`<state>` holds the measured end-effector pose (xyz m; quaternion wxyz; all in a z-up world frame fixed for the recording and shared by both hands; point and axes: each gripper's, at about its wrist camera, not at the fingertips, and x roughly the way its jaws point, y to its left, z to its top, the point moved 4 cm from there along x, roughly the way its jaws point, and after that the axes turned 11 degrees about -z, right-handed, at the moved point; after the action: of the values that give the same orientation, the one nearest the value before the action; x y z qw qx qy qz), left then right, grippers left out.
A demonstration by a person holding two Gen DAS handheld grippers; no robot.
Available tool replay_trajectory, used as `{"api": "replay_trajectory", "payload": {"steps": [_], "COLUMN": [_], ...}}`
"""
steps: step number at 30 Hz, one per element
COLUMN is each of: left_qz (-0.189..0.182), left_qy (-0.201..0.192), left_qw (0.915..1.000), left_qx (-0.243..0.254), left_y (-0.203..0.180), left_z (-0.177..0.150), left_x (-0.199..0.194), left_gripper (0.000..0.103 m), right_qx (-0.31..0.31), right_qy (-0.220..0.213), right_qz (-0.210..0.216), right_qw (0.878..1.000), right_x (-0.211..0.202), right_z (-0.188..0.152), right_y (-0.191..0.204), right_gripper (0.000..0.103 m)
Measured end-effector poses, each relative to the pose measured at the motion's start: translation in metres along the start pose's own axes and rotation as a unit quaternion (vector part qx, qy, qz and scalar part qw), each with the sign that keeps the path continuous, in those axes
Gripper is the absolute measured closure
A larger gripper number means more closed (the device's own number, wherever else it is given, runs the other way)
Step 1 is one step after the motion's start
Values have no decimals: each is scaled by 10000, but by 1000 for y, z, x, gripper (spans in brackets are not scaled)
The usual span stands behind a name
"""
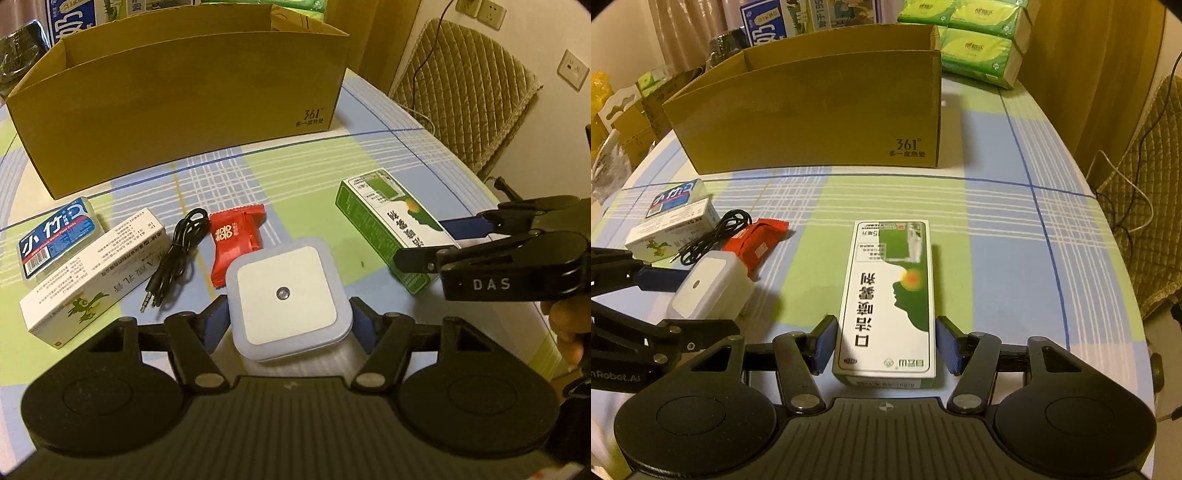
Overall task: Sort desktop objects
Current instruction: 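Grasp the green-and-white medicine box with the right gripper while the left gripper grasps the white night light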
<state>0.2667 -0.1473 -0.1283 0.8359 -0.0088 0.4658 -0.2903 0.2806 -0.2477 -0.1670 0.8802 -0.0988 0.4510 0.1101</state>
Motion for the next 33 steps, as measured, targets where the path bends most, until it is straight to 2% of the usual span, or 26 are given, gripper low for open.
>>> {"api": "replay_trajectory", "payload": {"steps": [9,18,26,33], "left_qz": [-61,-442,-440,-266], "left_qy": [-79,-184,-180,-154], "left_qw": [9991,9934,9927,9949], "left_qx": [-409,-1044,-1110,-961], "left_y": [14,28,29,23], "left_z": [-1,-2,0,0], "left_x": [6,3,6,4], "left_gripper": [41,38,40,43], "right_qx": [-72,-85,-48,-109], "right_qy": [86,207,202,178], "right_qz": [-71,-54,-70,-57], "right_qw": [9999,9997,9998,9998], "right_x": [13,19,19,14], "right_z": [8,7,9,10], "right_y": [5,6,8,14], "right_gripper": [48,47,47,50]}}
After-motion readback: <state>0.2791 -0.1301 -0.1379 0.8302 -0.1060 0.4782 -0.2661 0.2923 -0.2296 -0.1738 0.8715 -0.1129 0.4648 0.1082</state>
